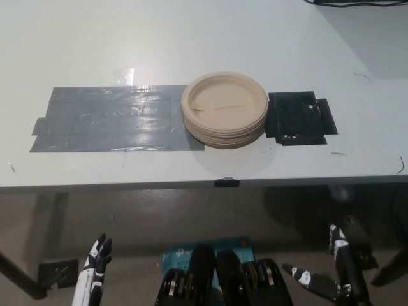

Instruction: A stack of plates is kept in the middle of the desk close to the robot and the robot grabs the stack with its right hand, picks it up and hands it to a person.

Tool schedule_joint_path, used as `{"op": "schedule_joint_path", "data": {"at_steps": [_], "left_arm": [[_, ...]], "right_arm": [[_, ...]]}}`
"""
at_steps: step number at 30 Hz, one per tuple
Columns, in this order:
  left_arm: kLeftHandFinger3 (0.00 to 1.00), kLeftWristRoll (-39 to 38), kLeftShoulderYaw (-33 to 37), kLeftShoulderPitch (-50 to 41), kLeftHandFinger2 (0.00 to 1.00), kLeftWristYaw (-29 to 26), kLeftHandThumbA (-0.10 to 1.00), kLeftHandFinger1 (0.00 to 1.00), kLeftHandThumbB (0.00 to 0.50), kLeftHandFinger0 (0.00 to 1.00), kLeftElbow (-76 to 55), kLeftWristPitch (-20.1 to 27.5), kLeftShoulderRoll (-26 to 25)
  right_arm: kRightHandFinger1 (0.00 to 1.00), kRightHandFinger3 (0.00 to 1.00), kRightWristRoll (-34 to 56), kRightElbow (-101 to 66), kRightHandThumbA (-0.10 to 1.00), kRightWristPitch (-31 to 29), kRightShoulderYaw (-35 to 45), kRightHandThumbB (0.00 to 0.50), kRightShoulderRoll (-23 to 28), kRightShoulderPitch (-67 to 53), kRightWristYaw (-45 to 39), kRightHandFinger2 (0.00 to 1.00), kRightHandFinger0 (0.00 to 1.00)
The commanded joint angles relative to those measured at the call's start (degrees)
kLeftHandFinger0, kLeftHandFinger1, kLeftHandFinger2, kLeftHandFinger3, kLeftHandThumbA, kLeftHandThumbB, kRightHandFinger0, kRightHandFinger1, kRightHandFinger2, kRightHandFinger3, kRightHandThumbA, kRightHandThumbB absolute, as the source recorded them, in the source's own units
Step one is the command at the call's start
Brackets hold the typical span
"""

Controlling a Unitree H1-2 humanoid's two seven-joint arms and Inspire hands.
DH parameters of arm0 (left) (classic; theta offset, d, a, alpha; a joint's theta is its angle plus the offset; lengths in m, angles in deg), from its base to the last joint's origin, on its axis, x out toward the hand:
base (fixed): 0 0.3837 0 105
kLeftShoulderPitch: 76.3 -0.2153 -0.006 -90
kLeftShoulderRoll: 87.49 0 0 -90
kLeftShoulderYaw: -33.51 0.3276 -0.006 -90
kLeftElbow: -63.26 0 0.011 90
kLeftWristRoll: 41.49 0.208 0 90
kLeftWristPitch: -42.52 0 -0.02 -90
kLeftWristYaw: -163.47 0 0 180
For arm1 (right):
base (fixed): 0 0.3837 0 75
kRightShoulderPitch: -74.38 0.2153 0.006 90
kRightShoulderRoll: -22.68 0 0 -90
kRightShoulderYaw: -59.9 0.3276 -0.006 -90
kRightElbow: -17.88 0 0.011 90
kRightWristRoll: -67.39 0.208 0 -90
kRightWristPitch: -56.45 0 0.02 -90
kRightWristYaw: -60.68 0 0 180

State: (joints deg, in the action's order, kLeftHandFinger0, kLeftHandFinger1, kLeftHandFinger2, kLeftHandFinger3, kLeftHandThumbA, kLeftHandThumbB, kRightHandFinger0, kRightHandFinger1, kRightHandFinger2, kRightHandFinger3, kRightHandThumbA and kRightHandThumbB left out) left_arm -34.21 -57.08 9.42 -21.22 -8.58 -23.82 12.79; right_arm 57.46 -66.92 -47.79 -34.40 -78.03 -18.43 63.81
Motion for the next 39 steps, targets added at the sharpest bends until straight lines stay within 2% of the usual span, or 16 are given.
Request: {"op": "schedule_joint_path", "data": {"at_steps": [1, 2, 4, 5, 6, 9, 14, 16, 17, 21, 25, 30, 36, 39], "left_arm": [[1.0, 1.2, 0.8, 0.6, 1.0, -0.6, 1.0, 1.0, 0.381, 1.0, -2.2, 3.3, -0.8], [1.0, 1.0, 0.7, 0.8, 1.0, -0.2, 1.0, 1.0, 0.393, 1.0, -2.1, 3.3, -0.8], [1.0, 2.6, 1.0, 1.0, 1.0, -1.0, 1.0, 1.0, 0.384, 1.0, -1.7, 3.3, -1.0], [1.0, 3.0, 1.0, 0.9, 1.0, -1.1, 1.0, 1.0, 0.384, 1.0, -1.8, 3.3, -1.1], [1.0, 2.9, 0.9, 0.7, 1.0, -0.9, 1.0, 1.0, 0.375, 1.0, -1.9, 3.3, -1.0], [1.0, 3.2, 0.8, 0.5, 1.0, -0.8, 1.0, 1.0, 0.35, 1.0, -2.3, 3.3, -1.1], [1.0, 5.4, 0.9, 0.2, 1.0, -1.4, 1.0, 1.0, 0.353, 1.0, -2.3, 3.0, -1.3], [1.0, 5.3, 1.0, 0.3, 1.0, -1.2, 1.0, 1.0, 0.354, 1.0, -2.3, 2.9, -1.2], [1.0, 5.7, 1.0, 0.6, 1.0, -1.3, 1.0, 1.0, 0.355, 1.0, -2.2, 2.7, -1.2], [1.0, 5.6, 1.1, 0.9, 1.0, -1.0, 1.0, 1.0, 0.333, 1.0, -2.0, 3.1, -1.2], [1.0, 6.4, 1.5, 1.8, 1.0, -0.8, 1.0, 1.0, 0.331, 1.0, -1.6, 3.2, -1.7], [1.0, 7.4, 1.9, 2.2, 1.0, -0.7, 1.0, 1.0, 0.325, 1.0, -2.1, 2.6, -2.2], [1.0, 6.8, 1.7, 3.0, 1.0, -0.2, 1.0, 1.0, 0.323, 1.0, -2.5, 2.0, -2.9], [1.0, 6.8, 1.9, 3.2, 1.0, 0.1, 1.0, 1.0, 0.301, 1.0, -2.7, 1.6, -3.2]], "right_arm": [[1.0, 1.0, -20.5, -16.6, 0.99, -3.7, 0.3, 0.402, 0.3, 4.7, 6.3, 1.0, 1.0], [1.0, 1.0, -23.2, -19.4, 0.98, -1.7, 0.5, 0.429, 0.6, 6.6, 5.8, 1.0, 1.0], [1.0, 1.0, -26.5, -21.8, 0.96, 1.0, 0.7, 0.478, 2.1, 11.2, 4.1, 1.0, 1.0], [1.0, 1.0, -27.1, -22.0, 0.95, 1.8, 0.6, 0.485, 2.5, 12.4, 3.4, 1.0, 1.0], [1.0, 1.0, -28.4, -21.7, 1.0, 2.7, 0.3, 0.499, 3.1, 14.3, 2.8, 1.0, 1.0], [1.0, 1.0, -30.2, -19.7, 0.96, 4.5, -0.6, 0.5, 4.1, 19.7, 1.5, 1.0, 1.0], [1.0, 1.0, -35.8, -16.2, 0.79, 6.6, -2.7, 0.5, 4.4, 26.2, 2.4, 1.0, 1.0], [1.0, 1.0, -36.8, -13.6, 0.67, 7.2, -3.3, 0.5, 4.6, 29.2, 3.1, 1.0, 1.0], [1.0, 1.0, -37.1, -12.7, 0.66, 8.0, -3.6, 0.5, 4.6, 30.3, 2.7, 1.0, 1.0], [1.0, 1.0, -39.7, -7.6, 0.7, 9.4, -5.7, 0.483, 5.3, 34.3, 2.1, 1.0, 1.0], [1.0, 1.0, -40.0, -2.2, 0.67, 10.9, -7.4, 0.495, 5.9, 38.3, 1.0, 1.0, 1.0], [1.0, 1.0, -40.4, 5.0, 0.68, 10.3, -10.7, 0.5, 7.3, 42.8, 0.3, 1.0, 1.0], [1.0, 1.0, -38.0, 9.4, 0.76, 7.9, -14.1, 0.5, 9.5, 45.4, -2.6, 1.0, 1.0], [1.0, 1.0, -37.1, 11.1, 0.83, 7.1, -15.7, 0.5, 10.7, 46.6, -4.8, 1.0, 1.0]]}}
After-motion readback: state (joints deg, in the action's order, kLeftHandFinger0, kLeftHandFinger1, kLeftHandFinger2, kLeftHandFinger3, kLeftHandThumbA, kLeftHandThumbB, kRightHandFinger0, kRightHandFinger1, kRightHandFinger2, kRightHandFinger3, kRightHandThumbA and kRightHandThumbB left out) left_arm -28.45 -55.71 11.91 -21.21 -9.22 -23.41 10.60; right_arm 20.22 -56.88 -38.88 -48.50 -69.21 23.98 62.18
